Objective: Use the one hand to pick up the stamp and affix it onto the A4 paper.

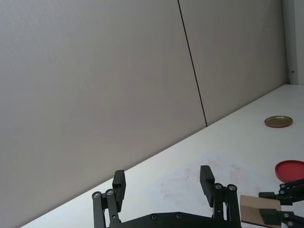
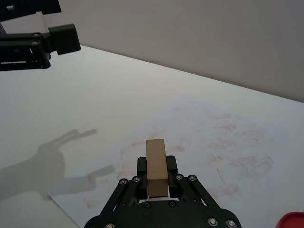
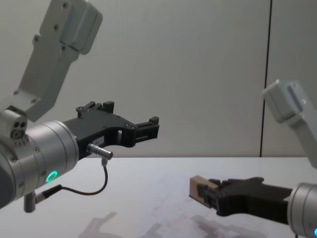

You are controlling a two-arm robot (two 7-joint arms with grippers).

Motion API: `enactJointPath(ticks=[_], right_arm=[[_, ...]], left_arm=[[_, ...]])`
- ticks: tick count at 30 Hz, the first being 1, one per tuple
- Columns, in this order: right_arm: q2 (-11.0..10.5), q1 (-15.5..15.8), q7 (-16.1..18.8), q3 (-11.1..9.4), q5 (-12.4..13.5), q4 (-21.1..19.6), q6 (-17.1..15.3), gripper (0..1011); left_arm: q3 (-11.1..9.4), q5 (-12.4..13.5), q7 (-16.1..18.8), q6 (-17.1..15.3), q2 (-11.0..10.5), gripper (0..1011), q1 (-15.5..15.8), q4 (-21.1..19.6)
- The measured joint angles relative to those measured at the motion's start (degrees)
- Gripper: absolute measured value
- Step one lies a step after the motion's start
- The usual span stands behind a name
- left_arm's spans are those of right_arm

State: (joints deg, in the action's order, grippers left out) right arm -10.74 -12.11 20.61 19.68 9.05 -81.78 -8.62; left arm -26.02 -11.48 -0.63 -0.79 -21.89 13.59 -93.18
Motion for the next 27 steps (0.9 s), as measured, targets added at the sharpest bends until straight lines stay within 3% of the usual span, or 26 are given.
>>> enactJointPath(ticks=[27], right_arm=[[0.9,-0.5,0.1,1.2,-2.0,4.2,-0.4,219]], left_arm=[[0.0,0.0,0.0,0.0,0.0,993,0.0,0.0]])
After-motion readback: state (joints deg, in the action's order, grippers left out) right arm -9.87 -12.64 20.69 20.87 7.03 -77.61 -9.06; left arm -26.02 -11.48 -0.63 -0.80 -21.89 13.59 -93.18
